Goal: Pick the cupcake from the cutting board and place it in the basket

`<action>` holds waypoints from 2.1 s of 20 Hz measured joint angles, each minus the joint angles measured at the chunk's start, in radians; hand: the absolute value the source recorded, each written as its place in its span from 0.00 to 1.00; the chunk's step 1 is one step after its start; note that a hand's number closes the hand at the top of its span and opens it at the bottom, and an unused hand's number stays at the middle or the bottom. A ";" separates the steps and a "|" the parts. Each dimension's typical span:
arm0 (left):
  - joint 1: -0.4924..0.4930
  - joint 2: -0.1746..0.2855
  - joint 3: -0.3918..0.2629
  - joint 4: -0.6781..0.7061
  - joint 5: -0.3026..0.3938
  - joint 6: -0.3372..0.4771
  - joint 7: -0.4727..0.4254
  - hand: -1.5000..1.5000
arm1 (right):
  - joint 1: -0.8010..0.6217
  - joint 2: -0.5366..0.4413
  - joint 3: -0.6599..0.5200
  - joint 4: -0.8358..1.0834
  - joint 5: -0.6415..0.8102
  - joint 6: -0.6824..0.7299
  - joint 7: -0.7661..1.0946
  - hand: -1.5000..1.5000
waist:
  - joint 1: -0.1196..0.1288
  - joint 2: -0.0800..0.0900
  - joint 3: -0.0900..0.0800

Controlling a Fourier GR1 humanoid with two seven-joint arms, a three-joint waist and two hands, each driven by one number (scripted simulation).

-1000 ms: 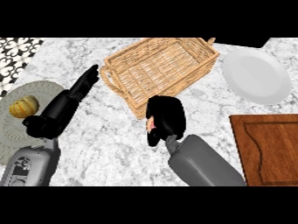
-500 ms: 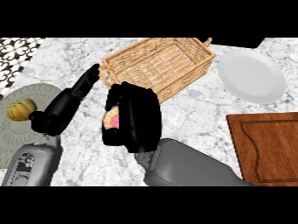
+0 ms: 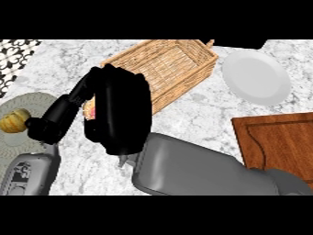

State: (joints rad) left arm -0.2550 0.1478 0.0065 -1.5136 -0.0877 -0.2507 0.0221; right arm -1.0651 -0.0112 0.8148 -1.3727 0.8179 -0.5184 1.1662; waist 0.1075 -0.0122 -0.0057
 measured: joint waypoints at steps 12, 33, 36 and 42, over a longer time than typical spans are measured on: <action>-0.004 0.009 0.016 -0.009 0.000 0.005 -0.007 0.50 | -0.255 -0.001 -0.124 0.261 0.019 -0.023 0.056 1.00 | -0.017 0.012 0.001; 0.034 0.012 0.034 -0.056 0.003 0.018 0.008 0.50 | -0.316 0.005 -0.350 0.675 0.040 -0.250 -0.044 1.00 | -0.062 0.019 0.004; 0.035 0.014 0.038 -0.053 0.005 0.016 0.005 0.50 | -0.296 0.006 -0.343 0.724 0.036 -0.304 -0.073 1.00 | -0.062 0.020 0.004; 0.060 0.010 0.036 -0.076 0.001 0.019 0.006 0.50 | -0.264 0.007 -0.350 0.809 0.058 -0.384 -0.112 1.00 | -0.072 0.018 0.005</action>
State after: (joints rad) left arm -0.1953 0.1579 0.0428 -1.5892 -0.0869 -0.2317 0.0285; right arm -1.3290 -0.0040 0.4653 -0.5637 0.8755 -0.9024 1.0547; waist 0.0356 0.0062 -0.0007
